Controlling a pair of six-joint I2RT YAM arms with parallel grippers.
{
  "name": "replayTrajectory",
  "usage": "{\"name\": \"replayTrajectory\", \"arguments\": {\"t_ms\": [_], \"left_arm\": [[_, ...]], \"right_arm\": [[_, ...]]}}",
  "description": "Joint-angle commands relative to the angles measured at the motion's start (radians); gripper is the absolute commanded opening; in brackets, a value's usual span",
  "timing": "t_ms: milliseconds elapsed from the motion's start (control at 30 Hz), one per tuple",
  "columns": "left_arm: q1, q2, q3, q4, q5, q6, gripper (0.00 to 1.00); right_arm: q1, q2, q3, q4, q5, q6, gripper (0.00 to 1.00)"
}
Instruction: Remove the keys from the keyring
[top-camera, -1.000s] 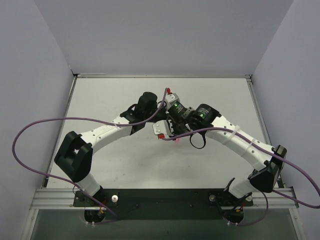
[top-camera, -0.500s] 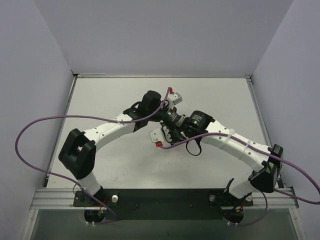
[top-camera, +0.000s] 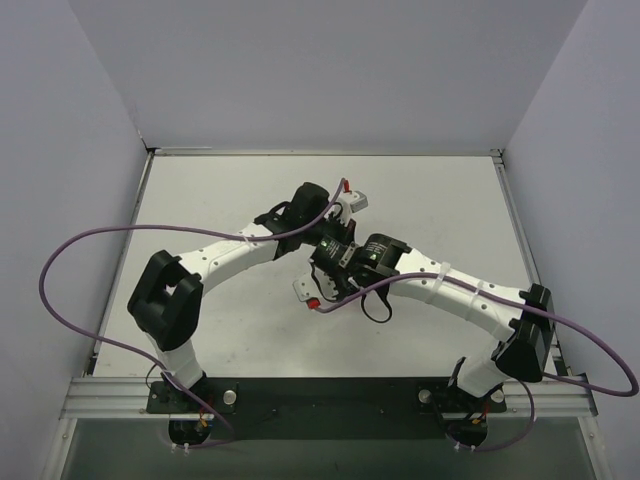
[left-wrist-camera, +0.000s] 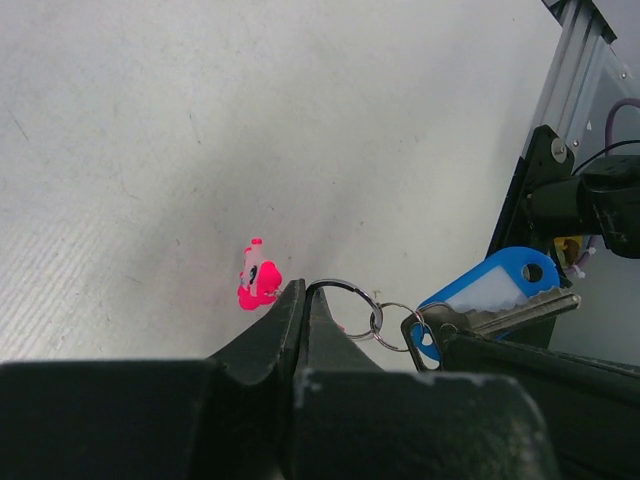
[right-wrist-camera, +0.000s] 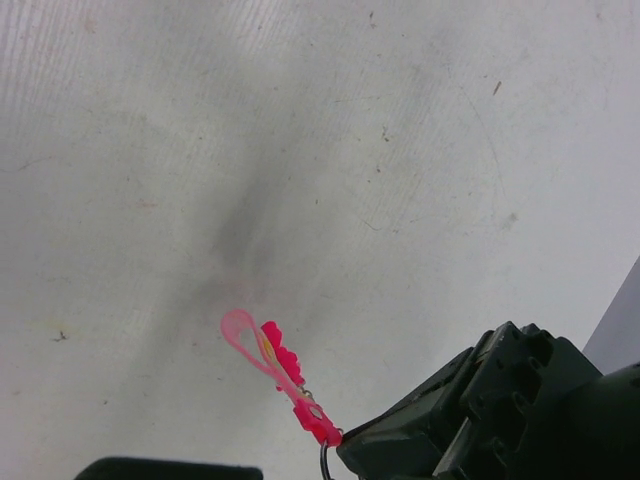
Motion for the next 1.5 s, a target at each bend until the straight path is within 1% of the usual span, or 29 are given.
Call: {"name": "replayTrajectory", "arguments": {"t_ms": [0,133,167,267,300,333,367,400,467,500,600,800,833,900,933,967,1067,1100,1233,1467], "left_arm": [[0.082,0.077,0.022,-0.036,-0.207,0.015,0.00],[0.094,0.082,0.024,-0.033,-0.174,-0.001,0.00],[0.098,0.080,0.022,-0.025,-0.131,-0.004,0.00],[0.098,0.071,0.019,-0.013,-0.077,-0.010,0.01],[0.098,0.068,0.016,-0.008,-0.072,-0.013,0.07],[0.098,0.065,0.010,0.002,-0.062,-0.013,0.17],[0.099,0.058,0.005,0.007,-0.043,-0.015,0.32],[0.099,0.053,0.002,0.012,-0.036,-0.015,0.38],[0.099,0.044,-0.008,0.032,-0.005,-0.011,0.45],[0.099,0.042,-0.009,0.032,0.007,-0.008,0.50],[0.099,0.036,-0.012,0.042,0.046,-0.005,0.55],[0.101,-0.012,-0.061,0.125,0.118,-0.001,0.57],[0.101,-0.027,-0.070,0.165,0.171,-0.002,0.57],[0.101,-0.048,-0.111,0.206,0.205,-0.004,0.58],[0.101,-0.070,-0.126,0.282,0.242,-0.007,0.58],[0.101,-0.079,-0.140,0.306,0.257,-0.010,0.59],[0.102,-0.097,-0.174,0.378,0.323,-0.039,0.60],[0.108,-0.104,-0.182,0.431,0.337,-0.072,0.60],[0.124,-0.119,-0.222,0.538,0.418,-0.145,0.61],[0.125,-0.125,-0.236,0.570,0.417,-0.146,0.62]], "right_arm": [[0.070,-0.022,0.010,-0.094,0.009,0.005,0.00],[0.084,-0.009,-0.006,-0.059,0.049,0.002,0.00],[0.084,-0.007,-0.018,-0.047,0.066,-0.003,0.00],[0.067,-0.007,-0.012,-0.025,0.080,-0.001,0.00],[0.056,-0.012,0.000,-0.021,0.073,0.002,0.00],[0.050,-0.015,0.003,-0.021,0.063,0.002,0.00],[0.044,-0.019,0.008,-0.022,0.061,0.003,0.00],[0.033,-0.027,0.009,-0.021,0.061,-0.001,0.00],[0.022,-0.038,0.011,-0.017,0.060,-0.006,0.00],[0.018,-0.041,0.011,-0.013,0.060,-0.007,0.00],[0.009,-0.052,0.016,-0.008,0.057,-0.012,0.00],[-0.016,-0.075,0.014,-0.011,0.024,-0.035,0.00],[-0.019,-0.079,0.011,-0.013,0.018,-0.040,0.00],[-0.033,-0.091,0.008,-0.011,-0.015,-0.041,0.00],[-0.039,-0.095,0.009,-0.011,-0.031,-0.041,0.00],[-0.054,-0.104,0.011,-0.011,-0.043,-0.043,0.00],[-0.071,-0.117,0.013,-0.004,-0.078,-0.035,0.00],[-0.086,-0.122,0.011,0.004,-0.092,-0.029,0.00],[-0.120,-0.147,0.002,0.025,-0.173,-0.009,0.00],[-0.168,-0.177,-0.010,0.047,-0.269,0.013,0.00]]}}
